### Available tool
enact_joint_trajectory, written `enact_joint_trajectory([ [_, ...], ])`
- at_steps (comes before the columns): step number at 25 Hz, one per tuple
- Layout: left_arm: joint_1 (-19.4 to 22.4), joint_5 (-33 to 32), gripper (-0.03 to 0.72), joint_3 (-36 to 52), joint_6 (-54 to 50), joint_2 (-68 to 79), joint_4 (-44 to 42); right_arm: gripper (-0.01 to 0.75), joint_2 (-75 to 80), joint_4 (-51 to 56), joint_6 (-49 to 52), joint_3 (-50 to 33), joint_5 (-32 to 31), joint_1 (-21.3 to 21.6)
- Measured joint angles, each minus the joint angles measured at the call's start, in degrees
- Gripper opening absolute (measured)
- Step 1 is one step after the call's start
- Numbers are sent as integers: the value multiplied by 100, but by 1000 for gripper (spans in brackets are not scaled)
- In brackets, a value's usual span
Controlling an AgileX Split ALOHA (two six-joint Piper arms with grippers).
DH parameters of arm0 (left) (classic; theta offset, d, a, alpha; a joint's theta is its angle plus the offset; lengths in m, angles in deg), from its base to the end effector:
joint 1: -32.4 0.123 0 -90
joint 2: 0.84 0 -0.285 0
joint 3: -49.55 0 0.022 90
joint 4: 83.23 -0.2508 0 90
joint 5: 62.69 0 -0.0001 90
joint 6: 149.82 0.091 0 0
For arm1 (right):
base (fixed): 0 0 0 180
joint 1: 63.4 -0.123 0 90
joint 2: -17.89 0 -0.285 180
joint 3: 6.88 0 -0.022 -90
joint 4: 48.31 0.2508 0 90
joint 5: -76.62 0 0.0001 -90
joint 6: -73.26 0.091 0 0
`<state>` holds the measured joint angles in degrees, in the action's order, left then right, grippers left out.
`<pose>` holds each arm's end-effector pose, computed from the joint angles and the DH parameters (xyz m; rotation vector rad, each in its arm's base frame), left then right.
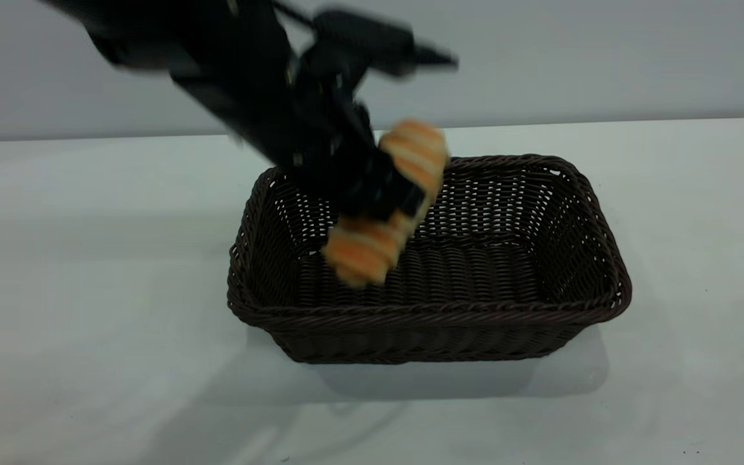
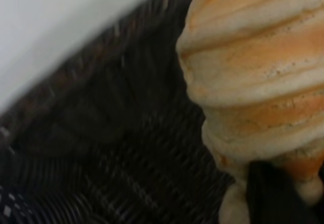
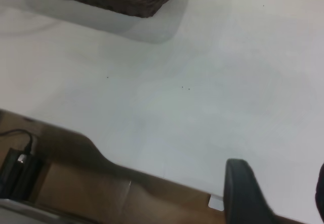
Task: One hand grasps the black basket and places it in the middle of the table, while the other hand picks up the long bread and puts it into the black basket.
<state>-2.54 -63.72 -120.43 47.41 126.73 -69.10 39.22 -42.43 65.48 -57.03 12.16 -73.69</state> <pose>0.3435 -0.2405 0.1102 0.7956 2.3017 -0.2576 0.0265 0.0134 0.2621 -0.3645 2.3432 0.1521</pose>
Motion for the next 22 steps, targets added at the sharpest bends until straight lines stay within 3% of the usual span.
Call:
enact_joint_trajectory([
  [2,5,-11,231,5,0,63,0,337,-71,0,0,0,0,0],
  [7,17,-18,544,5,0,-155,0,318,-492,0,11,0,-5,0],
  [9,28,-278,617,5,0,-423,0,316,-702,0,11,0,-5,0],
  [13,53,-1355,650,5,0,-1241,-214,316,-1201,0,11,0,-17,0],
  [22,53,-3859,608,5,0,-3908,-762,316,-1451,0,11,0,-49,0],
])
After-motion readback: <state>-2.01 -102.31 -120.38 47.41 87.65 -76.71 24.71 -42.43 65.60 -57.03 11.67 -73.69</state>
